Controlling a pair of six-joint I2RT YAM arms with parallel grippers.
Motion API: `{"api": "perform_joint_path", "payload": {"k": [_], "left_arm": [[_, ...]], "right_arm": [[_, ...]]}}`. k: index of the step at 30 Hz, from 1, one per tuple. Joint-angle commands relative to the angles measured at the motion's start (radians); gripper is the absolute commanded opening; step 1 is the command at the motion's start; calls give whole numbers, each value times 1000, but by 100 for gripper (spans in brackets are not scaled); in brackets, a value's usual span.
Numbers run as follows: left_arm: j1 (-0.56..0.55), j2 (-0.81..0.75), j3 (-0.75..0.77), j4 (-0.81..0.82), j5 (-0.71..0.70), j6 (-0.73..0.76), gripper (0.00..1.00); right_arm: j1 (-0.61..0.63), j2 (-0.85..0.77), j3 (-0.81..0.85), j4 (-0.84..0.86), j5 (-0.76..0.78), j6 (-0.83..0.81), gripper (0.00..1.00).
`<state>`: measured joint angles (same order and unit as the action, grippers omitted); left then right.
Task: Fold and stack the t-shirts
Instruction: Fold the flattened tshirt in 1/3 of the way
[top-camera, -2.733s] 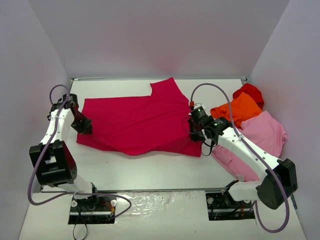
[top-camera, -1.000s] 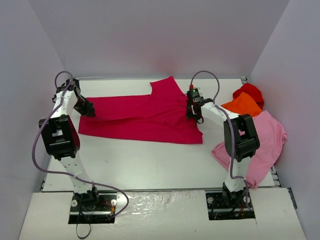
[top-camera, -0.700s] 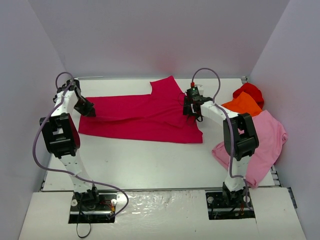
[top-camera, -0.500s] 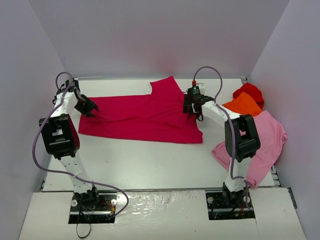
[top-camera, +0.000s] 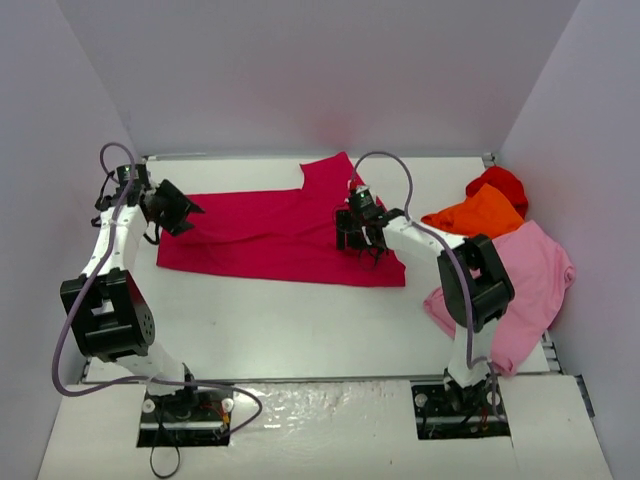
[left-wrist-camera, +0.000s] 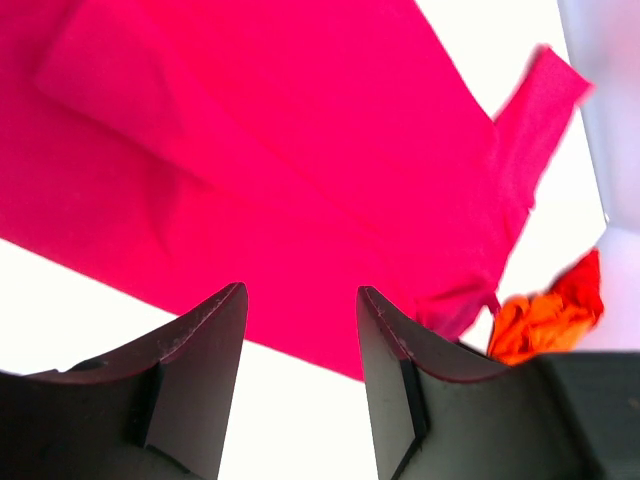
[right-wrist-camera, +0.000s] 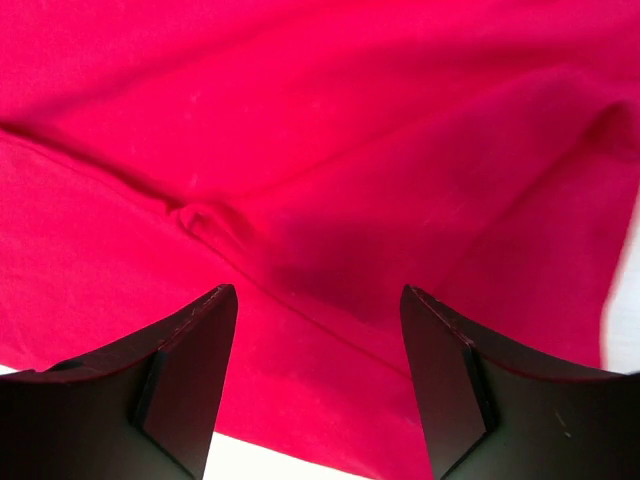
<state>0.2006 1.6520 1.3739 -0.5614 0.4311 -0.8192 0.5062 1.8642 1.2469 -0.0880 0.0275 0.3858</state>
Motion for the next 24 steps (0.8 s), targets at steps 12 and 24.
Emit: {"api": "perform_joint_path", "payload": {"k": [12,24], "left_arm": [[-20,-185,-40,-17,51,95,44],[-20,-184,-78,11,47,85,44]], "right_arm": [[-18,99,23,45,57,-15,53],[-15,56,57,28,104,-31,0]]}}
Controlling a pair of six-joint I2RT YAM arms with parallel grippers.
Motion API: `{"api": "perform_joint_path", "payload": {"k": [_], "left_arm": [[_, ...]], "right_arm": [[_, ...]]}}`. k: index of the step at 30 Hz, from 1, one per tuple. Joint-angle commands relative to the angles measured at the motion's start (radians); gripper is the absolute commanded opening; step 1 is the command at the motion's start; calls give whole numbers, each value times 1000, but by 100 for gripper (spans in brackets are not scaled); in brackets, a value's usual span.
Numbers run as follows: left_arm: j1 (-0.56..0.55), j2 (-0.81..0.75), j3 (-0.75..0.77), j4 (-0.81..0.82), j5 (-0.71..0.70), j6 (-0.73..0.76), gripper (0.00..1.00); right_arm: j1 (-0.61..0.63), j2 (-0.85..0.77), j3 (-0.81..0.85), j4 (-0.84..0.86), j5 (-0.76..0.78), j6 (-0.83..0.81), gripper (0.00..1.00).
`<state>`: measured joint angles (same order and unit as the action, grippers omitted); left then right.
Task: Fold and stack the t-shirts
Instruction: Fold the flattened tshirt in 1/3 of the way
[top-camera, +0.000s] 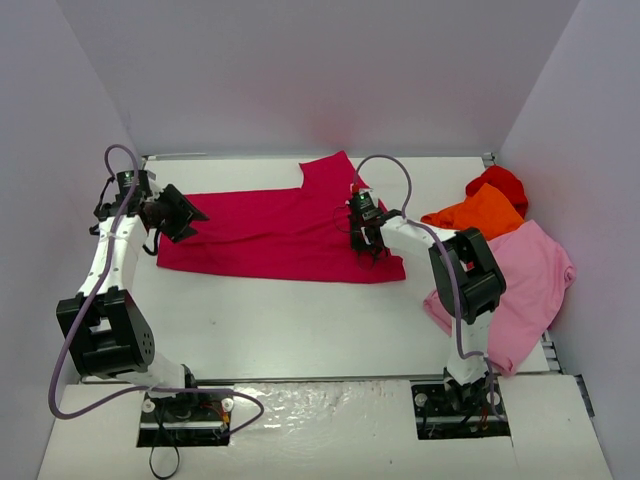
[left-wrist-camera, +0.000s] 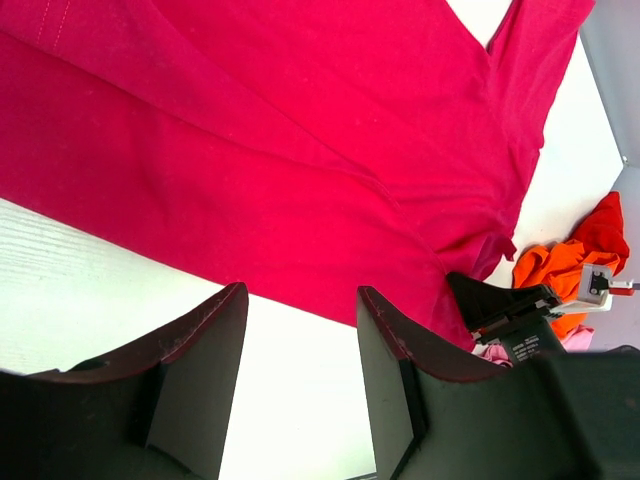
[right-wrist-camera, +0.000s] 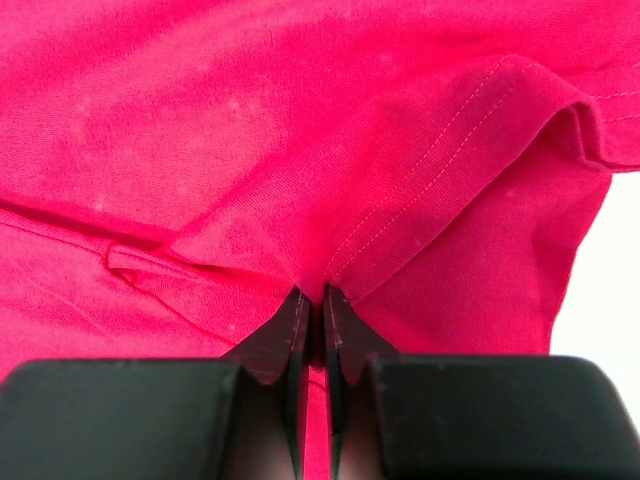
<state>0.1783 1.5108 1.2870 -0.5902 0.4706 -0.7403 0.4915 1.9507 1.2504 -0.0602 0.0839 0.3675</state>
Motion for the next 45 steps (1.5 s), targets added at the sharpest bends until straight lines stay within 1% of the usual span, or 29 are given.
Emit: {"api": "perform_joint_path", "payload": {"k": [1,5,7,8,10,13,18,19,22,23,24,25,29,30,31,32,33,39,45], "left_arm": [[3,-43,8,41,8,9,44],[1,-48,1,36,5,14,44],[1,-50,2,32,4,19,44],[1,-50,2,31,3,21,44],[1,-50,0,29,3,22,44],[1,-48,-2,30,5,23,44],[1,-41,2,27,10,32,44],[1,-41,2,26,10,32,44],[1,-40,2,26,8,33,44],[1,-38,2,26,9,31,44],[1,-37,2,26,10,31,44],[1,-36,2,26,10,31,44],[1,-39,-1,24,10,33,44],[1,-42,-3,24,9,35,44],[1,-44,-4,24,8,35,44],[1,-45,-5,24,6,36,44],[1,-46,-6,23,4,39,44],[1,-42,-29,49,22,21,44],[1,-49,-31,46,20,25,44]], "right_arm": [[-1,-35,54,-3,45,-15,0],[2,-58,122,-47,43,-28,0],[2,-63,150,-68,48,-37,2],[2,-63,163,-78,50,-41,4],[3,-51,190,-98,48,-51,17],[2,-36,207,-111,55,-58,19],[2,-15,197,-126,42,-67,28],[2,-13,194,-128,40,-67,28],[2,-8,185,-128,50,-69,14],[2,-2,188,-128,55,-71,7],[2,2,193,-128,55,-73,3],[1,4,197,-128,51,-76,0],[0,8,204,-130,45,-79,0],[1,4,202,-132,37,-78,3],[2,-3,194,-133,29,-78,18],[3,-10,177,-133,27,-79,28],[4,-17,155,-133,29,-80,34],[5,-14,111,-128,68,-92,38],[4,10,109,-125,78,-93,39]]}}
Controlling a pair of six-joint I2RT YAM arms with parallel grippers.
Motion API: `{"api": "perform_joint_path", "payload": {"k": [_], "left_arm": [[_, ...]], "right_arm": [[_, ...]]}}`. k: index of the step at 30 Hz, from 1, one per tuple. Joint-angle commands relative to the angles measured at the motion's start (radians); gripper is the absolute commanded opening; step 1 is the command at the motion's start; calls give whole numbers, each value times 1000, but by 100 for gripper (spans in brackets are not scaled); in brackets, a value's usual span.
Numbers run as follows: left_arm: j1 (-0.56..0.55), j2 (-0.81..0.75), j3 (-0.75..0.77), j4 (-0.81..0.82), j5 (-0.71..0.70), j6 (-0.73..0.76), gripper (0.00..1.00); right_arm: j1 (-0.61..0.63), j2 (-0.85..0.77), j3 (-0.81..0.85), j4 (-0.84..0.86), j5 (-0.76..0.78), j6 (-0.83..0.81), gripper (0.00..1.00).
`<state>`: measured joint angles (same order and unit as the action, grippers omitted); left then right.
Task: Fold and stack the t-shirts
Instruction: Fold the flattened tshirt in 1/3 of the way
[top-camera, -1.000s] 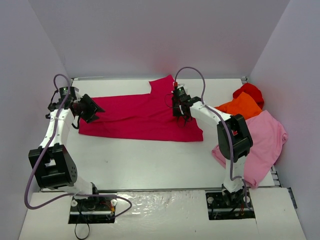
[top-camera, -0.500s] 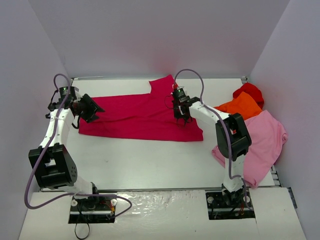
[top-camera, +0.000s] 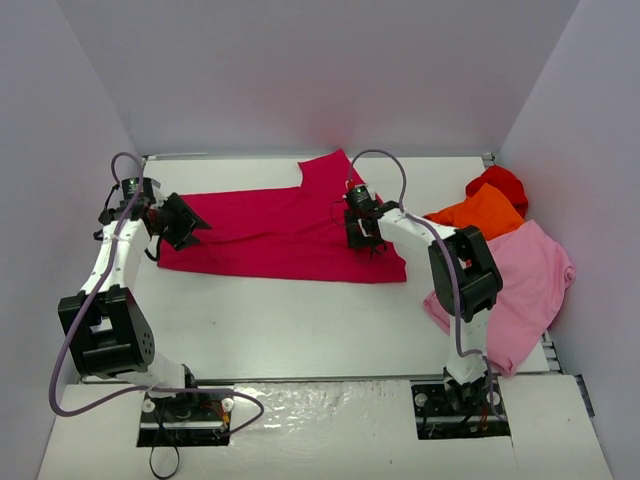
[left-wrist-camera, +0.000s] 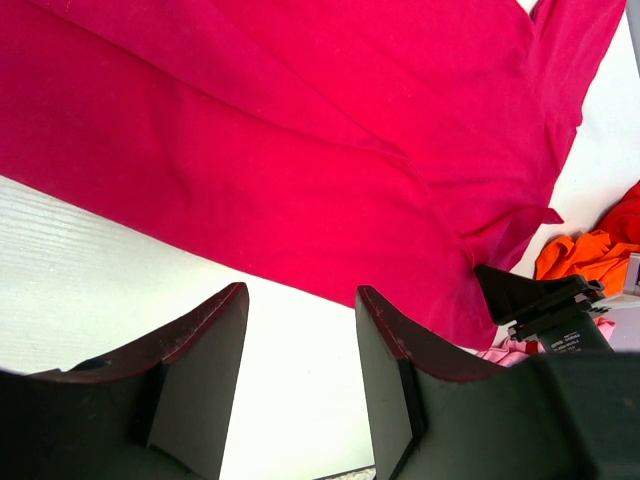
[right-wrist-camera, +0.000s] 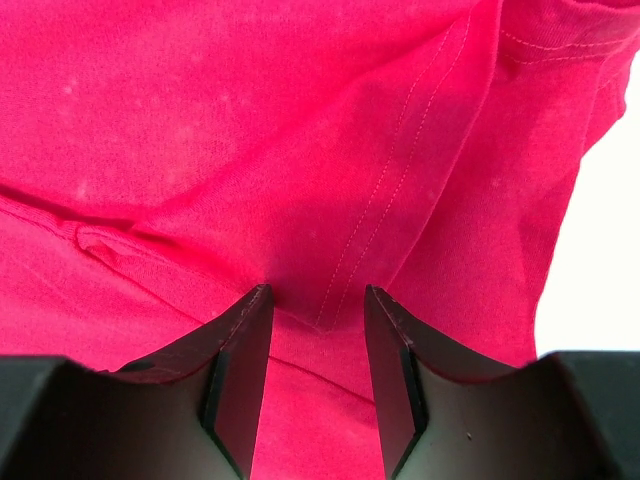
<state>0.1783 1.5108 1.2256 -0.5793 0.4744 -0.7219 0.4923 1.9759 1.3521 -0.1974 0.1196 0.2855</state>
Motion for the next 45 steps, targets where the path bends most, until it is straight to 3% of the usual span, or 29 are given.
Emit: {"api": "perform_joint_path", "payload": {"k": [1,4,5,6,7,17,29,31,33,35,39,42,45], "left_arm": [[1,-49,32,33,14,9,44],[1,-50,35,29,7,12,44],[1,-50,35,29,7,13,44],[1,-49,37,29,9,11,44],[1,-48,37,30,8,10,44],[1,-49,40,24,6,15,44],[1,-49,31,19,10,33,44],[1,-46,31,18,15,35,44],[0,-39,28,22,19,37,44],[0,-36,20,26,26,40,44],[0,-30,11,30,28,45,44],[0,-29,9,32,31,45,44],[0,-35,8,32,27,49,44]], "right_arm": [[5,-14,7,13,49,-11,39],[3,-8,5,13,67,-11,28],[3,-6,5,13,70,-11,19],[3,-9,7,13,75,-11,3],[3,-9,8,12,80,-11,0],[-3,-13,43,15,85,-16,0],[-6,125,313,1,18,-37,0],[-6,155,362,3,11,-43,5],[-6,194,386,15,21,-45,30],[-6,200,386,54,43,-46,36],[-9,198,391,99,106,-67,38],[-14,151,387,90,118,-68,45],[-20,80,306,87,120,-51,49]]}}
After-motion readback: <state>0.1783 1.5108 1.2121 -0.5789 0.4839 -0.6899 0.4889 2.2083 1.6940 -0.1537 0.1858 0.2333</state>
